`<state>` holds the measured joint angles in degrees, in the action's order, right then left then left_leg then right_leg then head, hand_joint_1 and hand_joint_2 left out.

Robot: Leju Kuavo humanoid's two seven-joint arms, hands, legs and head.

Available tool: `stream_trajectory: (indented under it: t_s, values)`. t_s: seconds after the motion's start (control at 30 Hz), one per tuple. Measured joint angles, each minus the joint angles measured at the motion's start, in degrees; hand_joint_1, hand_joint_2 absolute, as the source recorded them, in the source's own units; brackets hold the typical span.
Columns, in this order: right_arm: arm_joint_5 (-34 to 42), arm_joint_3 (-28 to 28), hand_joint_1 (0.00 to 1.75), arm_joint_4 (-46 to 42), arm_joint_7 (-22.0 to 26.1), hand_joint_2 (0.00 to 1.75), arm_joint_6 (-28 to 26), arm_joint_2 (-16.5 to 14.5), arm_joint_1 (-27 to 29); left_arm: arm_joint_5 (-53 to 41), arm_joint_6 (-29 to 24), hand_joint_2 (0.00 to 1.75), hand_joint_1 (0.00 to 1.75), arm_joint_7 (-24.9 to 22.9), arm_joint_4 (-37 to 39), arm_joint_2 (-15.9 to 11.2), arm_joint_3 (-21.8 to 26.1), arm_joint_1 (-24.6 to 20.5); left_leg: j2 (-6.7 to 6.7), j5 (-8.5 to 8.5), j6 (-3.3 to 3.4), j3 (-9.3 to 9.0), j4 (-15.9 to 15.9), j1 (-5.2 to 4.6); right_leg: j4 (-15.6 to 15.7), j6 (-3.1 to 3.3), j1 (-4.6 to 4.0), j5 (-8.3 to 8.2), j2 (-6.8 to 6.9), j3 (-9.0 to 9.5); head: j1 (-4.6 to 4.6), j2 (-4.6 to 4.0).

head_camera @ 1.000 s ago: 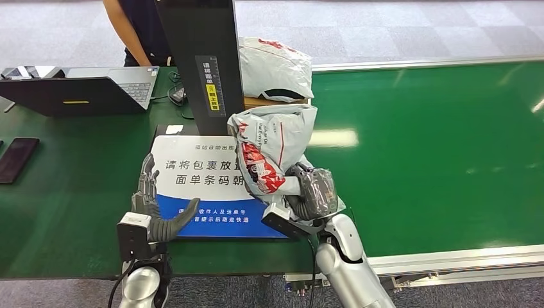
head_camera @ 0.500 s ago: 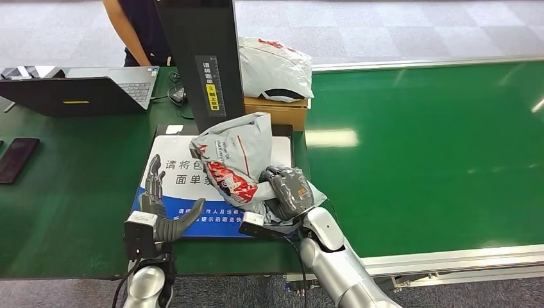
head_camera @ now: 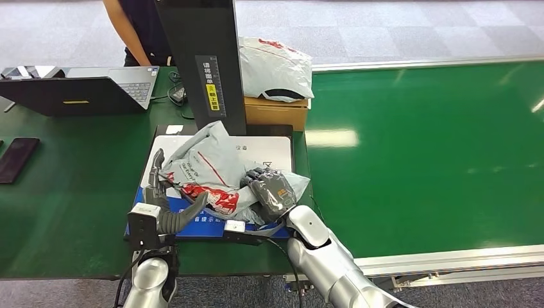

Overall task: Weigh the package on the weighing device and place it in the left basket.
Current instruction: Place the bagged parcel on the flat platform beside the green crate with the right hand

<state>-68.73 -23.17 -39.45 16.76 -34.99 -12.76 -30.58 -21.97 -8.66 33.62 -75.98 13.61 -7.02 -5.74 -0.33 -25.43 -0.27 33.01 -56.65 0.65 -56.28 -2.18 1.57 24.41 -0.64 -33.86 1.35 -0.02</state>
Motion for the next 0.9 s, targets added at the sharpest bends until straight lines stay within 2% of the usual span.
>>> stream_trajectory:
  t_s: [0.07, 0.1, 0.13, 0.2, 0.33, 0.53, 0.9]
  values:
    - [-0.1, -0.3, 0.91, 0.7, -0.7, 1.75, -0.2, -0.2, -0.5, 0.0, 0.0, 1.75, 0.00, 0.0, 0.1, 0.0, 0.0, 0.0, 0.00, 0.00, 0.00, 0.00, 0.0, 0.00, 0.0, 0.00, 0.00, 0.00, 0.00, 0.00, 0.00, 0.00]
    - [-0.4, -0.4, 0.59, 1.1, -1.3, 1.75, -0.4, -0.3, -0.8, 0.0, 0.0, 1.75, 0.00, 0.0, 0.1, 0.0, 0.0, 0.0, 0.00, 0.00, 0.00, 0.00, 0.0, 0.00, 0.0, 0.00, 0.00, 0.00, 0.00, 0.00, 0.00, 0.00]
    - [-0.7, -0.5, 0.35, 1.5, -2.1, 1.75, -0.7, -0.4, -1.2, 0.0, 0.0, 1.75, 0.00, 0.0, 0.1, 0.0, 0.0, 0.0, 0.00, 0.00, 0.00, 0.00, 0.0, 0.00, 0.0, 0.00, 0.00, 0.00, 0.00, 0.00, 0.00, 0.00]
    - [-1.5, -0.6, 0.00, 2.3, -4.2, 1.75, -1.3, -0.6, -1.8, 0.0, -0.1, 1.75, 0.00, -0.1, 0.1, 0.0, 0.0, 0.0, 0.00, 0.00, 0.00, 0.00, 0.0, 0.00, 0.0, 0.00, 0.00, 0.00, 0.00, 0.00, -0.01, 0.00]
    - [-1.7, -0.7, 0.00, 3.9, -6.5, 1.75, -2.1, -1.0, -3.2, -0.5, -0.1, 1.75, 0.00, -0.4, 0.1, 0.1, 0.0, 0.0, 0.00, 0.00, 0.00, -0.01, 0.0, 0.00, 0.0, 0.00, 0.00, 0.00, 0.00, 0.00, 0.00, 0.00]
    - [0.1, -0.6, 0.00, 5.1, -4.9, 1.75, -3.7, -1.3, -4.0, -1.9, -0.2, 1.75, 0.00, -0.9, 0.1, 0.1, -0.6, -0.1, 0.00, 0.00, 0.00, -0.01, 0.0, 0.00, 0.0, 0.00, 0.00, 0.00, 0.00, 0.00, 0.00, 0.00]
    - [7.7, 0.3, 0.00, 2.4, 8.7, 1.75, -4.8, -1.5, -1.7, -2.1, 0.1, 1.75, 0.00, -1.0, 0.4, 0.1, -1.0, -0.3, 0.00, 0.00, 0.00, -0.01, 0.0, 0.00, 0.0, 0.00, 0.00, 0.00, 0.00, -0.01, -0.01, 0.00]
